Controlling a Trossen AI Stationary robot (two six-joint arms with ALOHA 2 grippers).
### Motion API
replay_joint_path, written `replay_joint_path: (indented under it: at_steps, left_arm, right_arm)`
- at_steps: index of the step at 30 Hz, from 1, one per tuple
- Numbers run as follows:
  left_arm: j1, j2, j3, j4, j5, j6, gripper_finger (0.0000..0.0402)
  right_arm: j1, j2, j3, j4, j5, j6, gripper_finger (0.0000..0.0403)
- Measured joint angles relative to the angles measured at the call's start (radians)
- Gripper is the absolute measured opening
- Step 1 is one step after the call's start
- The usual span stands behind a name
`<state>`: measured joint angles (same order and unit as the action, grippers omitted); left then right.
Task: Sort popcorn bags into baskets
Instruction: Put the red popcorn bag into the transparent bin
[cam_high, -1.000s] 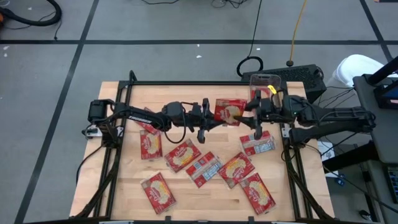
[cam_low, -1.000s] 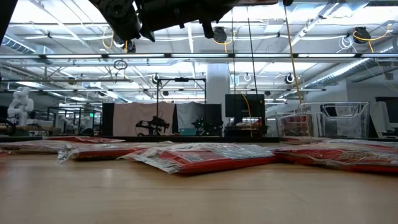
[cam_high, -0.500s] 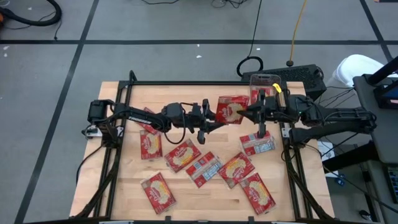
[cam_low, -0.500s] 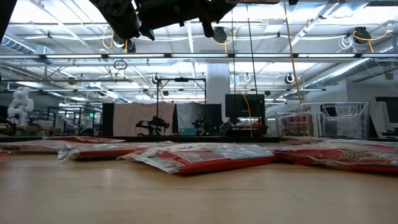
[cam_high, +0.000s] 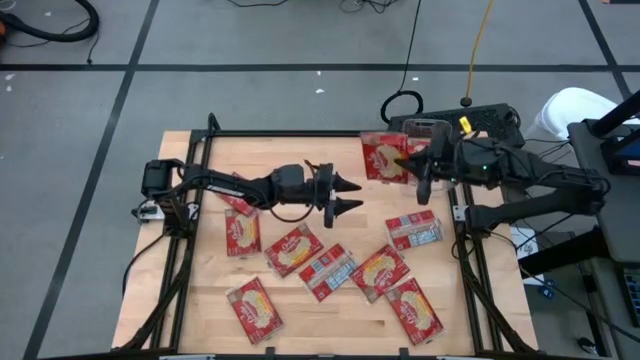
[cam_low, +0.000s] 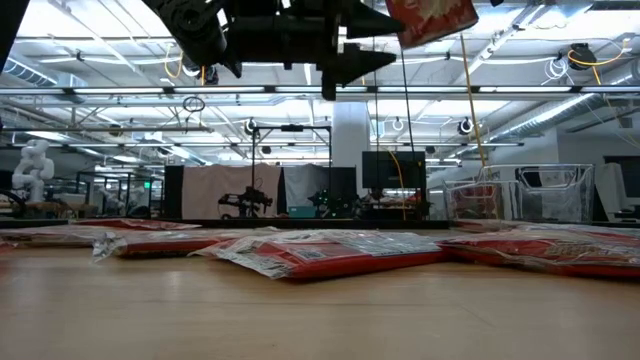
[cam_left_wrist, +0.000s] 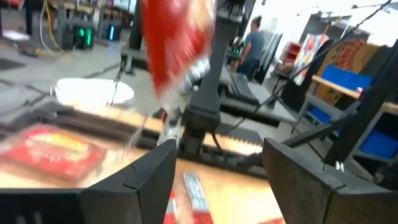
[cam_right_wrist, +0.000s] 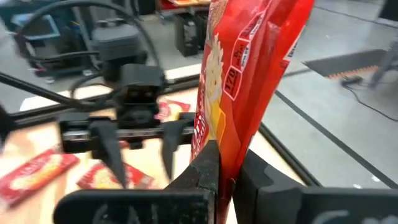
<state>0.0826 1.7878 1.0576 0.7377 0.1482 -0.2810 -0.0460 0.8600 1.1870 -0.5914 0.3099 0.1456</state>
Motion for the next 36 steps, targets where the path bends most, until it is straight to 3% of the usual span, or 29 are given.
replay_joint_path:
  at_steps: [10,15,27,33,36]
  left_arm:
    - [-0.081,0.0,0.0,-0.07,-0.029,0.01,0.0178]
    - [-0.141,0.0,0.0,-0.07,-0.074,0.035,0.0151]
    - [-0.268,0.0,0.0,-0.051,-0.129,0.094,0.0132]
    - [-0.302,0.0,0.0,-0.054,-0.132,0.097,0.0131]
    - [-0.317,0.0,0.0,-0.056,-0.134,0.096,0.0131]
  right_arm:
    - [-0.133,-0.006,0.045,-0.122,-0.022,0.001,0.0007]
    - [-0.233,-0.001,0.045,-0.289,-0.023,0.046,0.0007]
    - [-0.549,0.041,0.043,-0.379,-0.026,0.028,0.0008]
    - [-0.768,0.117,-0.038,-0.26,-0.242,-0.077,0.0008]
    - [-0.864,0.147,-0.08,-0.23,-0.3,-0.083,0.0008]
